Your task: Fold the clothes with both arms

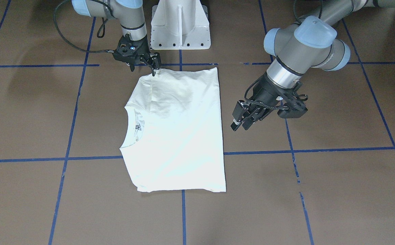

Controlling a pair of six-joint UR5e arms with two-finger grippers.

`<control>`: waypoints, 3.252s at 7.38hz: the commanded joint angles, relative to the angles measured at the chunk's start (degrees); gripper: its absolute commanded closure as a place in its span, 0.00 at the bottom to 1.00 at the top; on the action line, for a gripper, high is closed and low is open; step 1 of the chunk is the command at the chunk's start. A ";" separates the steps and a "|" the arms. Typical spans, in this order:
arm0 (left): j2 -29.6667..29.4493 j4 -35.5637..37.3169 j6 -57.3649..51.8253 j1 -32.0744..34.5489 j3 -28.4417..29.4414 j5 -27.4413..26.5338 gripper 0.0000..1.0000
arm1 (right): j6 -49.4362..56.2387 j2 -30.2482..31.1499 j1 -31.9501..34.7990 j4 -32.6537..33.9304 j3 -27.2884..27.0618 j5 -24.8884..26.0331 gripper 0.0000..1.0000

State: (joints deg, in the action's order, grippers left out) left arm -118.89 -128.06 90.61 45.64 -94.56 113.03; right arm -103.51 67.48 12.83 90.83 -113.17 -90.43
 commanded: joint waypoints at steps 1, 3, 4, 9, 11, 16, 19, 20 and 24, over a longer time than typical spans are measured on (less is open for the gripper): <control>0.15 0.00 0.00 -0.03 -0.10 0.00 0.45 | -12.36 -0.51 -1.32 -0.12 0.31 1.74 0.22; 0.15 0.00 0.00 -0.03 -0.10 -0.09 0.45 | -18.45 -3.13 -1.32 -0.82 3.02 2.01 0.22; 0.15 0.09 0.09 -0.03 -0.10 -0.09 0.45 | -19.27 -4.71 -1.32 -0.91 5.30 2.01 0.22; 0.15 1.23 0.09 -0.12 -0.36 -0.09 0.45 | -19.80 -4.29 -2.19 -0.74 5.41 2.01 0.33; 0.15 1.24 0.09 -0.12 -0.36 -0.09 0.45 | -19.80 -4.03 -2.46 -0.65 5.59 2.10 0.34; 0.24 1.24 0.18 -0.03 -0.36 -0.09 0.45 | -19.80 -3.94 -2.46 -0.30 5.68 2.10 0.52; 0.24 1.67 0.09 -0.12 -0.36 -0.09 0.45 | -19.80 -3.94 -2.46 -0.30 5.68 2.10 0.98; 0.15 1.94 0.18 -0.12 -0.45 -0.18 0.45 | -19.80 -3.94 -2.46 -0.30 5.59 2.10 1.00; 0.24 1.94 0.96 -0.12 -0.54 -0.26 0.45 | -19.71 -2.63 -2.20 -0.12 2.96 1.92 1.00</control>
State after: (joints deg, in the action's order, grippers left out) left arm -118.65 -126.13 90.98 45.53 -94.97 112.77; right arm -123.25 64.11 10.51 90.67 -109.01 -88.41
